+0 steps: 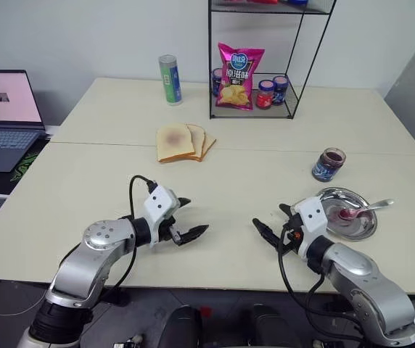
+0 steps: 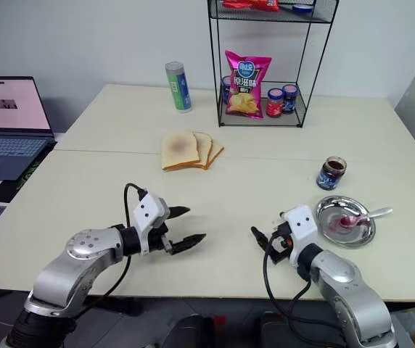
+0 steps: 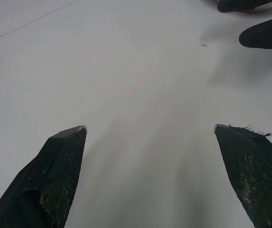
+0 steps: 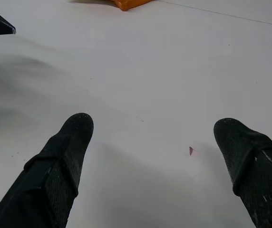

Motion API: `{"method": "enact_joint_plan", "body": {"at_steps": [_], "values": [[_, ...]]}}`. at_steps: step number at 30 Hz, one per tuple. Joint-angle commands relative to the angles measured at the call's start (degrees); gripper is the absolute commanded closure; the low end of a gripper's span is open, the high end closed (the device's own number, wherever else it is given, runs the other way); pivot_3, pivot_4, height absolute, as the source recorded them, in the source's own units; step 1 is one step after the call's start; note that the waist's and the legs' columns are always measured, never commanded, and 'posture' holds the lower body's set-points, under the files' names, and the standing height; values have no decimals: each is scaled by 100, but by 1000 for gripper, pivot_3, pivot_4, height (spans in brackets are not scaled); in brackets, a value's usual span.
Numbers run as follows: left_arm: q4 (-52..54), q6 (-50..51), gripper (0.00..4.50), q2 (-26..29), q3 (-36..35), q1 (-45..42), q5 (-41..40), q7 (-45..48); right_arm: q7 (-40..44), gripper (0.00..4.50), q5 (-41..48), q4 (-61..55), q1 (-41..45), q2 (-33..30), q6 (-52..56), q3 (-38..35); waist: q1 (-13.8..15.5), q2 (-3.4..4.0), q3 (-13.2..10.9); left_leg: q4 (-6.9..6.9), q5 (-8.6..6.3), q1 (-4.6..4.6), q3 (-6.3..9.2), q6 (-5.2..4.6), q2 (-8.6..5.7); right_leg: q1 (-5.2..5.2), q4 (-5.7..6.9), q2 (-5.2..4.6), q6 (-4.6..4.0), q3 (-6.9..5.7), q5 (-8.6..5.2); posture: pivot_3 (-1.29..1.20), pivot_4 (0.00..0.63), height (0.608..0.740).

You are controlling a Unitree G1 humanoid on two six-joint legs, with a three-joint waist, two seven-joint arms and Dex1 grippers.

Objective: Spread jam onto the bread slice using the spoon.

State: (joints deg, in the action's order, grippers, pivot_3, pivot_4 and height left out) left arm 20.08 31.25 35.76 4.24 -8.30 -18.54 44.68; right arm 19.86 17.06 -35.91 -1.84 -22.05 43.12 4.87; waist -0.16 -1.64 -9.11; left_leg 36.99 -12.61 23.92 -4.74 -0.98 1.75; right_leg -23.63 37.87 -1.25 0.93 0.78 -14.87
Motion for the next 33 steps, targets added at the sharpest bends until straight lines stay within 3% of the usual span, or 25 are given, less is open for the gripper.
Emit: {"method": "enact_joint_plan", "body": {"at_steps": [1,6,10,14,17,23,25,33], "values": [[116,-15,0,-35,-112,-162,-57,-64,58,25,65,-113,97,-16,-74,-71,0,0,0,0,0,0,0,0,0,0,0,0,0,0,0,0,150,740],[-139,-235,0,107,-231,-304,114,-130,121,25,9,-32,97,-36,-238,-47,0,0,0,-1,0,0,0,0,0,1,0,0,1,0,1,0,150,740],[-1431,-458,0,312,-904,-986,144,-353,379,25,213,-51,384,-102,-173,-88,-7,-1,0,-1,0,-1,1,0,4,-3,7,7,3,-4,2,0,150,740],[-2312,-43,0,-127,-1684,-1742,-429,-838,698,25,351,87,982,-201,-135,54,-1,-6,-3,7,1,-2,1,-2,2,-2,10,8,32,-4,19,0,150,740],[-3381,-170,0,-633,-2140,-2371,-488,-1542,900,25,222,642,1925,-62,-316,374,-1,-14,-2,7,1,-3,1,-2,-4,8,-1,6,44,-4,25,0,150,740],[-5177,-629,0,-1411,-2495,-3406,-573,-2128,1097,25,9,1546,2931,308,-689,852,14,-51,-1,8,2,6,8,-2,-5,2,6,8,27,-9,45,0,150,740],[-5873,-746,0,-1496,-2782,-3738,-771,-2158,1124,25,-155,1801,3056,376,-906,1020,13,-65,1,6,1,16,14,-2,-8,-2,4,7,25,-12,46,0,150,740],[-8000,-1271,0,-1375,-2832,-4618,-601,-1865,894,25,-398,2172,3209,724,-1182,981,-8,-71,0,9,1,63,9,0,-7,-55,13,7,30,-14,52,0,150,740]]}}
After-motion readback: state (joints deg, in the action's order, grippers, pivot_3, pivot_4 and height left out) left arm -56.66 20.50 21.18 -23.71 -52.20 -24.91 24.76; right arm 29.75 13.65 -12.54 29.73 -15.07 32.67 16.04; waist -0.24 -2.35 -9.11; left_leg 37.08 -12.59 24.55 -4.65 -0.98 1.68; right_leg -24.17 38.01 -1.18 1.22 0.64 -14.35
